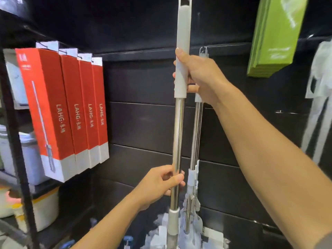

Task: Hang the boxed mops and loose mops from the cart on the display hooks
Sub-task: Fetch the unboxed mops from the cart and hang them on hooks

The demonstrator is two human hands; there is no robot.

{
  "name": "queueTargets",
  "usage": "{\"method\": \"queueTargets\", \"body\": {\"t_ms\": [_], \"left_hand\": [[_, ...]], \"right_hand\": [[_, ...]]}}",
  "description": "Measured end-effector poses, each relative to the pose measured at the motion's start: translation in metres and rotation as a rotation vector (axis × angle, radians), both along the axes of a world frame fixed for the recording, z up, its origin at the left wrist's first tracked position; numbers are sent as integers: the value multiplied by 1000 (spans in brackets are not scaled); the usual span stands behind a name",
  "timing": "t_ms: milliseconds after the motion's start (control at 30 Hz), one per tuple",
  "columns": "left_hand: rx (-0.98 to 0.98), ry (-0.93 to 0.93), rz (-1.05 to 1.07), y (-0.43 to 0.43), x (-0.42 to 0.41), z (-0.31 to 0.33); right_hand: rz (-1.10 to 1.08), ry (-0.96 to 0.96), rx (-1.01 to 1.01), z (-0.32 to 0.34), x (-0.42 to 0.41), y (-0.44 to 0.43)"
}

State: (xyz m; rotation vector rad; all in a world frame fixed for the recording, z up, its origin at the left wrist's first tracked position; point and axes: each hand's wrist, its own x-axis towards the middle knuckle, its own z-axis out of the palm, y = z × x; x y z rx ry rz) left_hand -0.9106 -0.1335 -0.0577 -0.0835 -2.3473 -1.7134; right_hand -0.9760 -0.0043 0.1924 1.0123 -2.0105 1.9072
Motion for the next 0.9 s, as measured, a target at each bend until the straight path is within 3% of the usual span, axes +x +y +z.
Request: {"method": "queueTargets", "body": {"t_ms": [433,900], "left_hand": [[-44,1,-189,-26,-70,36],[-160,50,-257,-35,-110,48]], "right_hand": [[-236,23,-46,23,-46,-15],[-268,139,-34,34,-61,-17]]}}
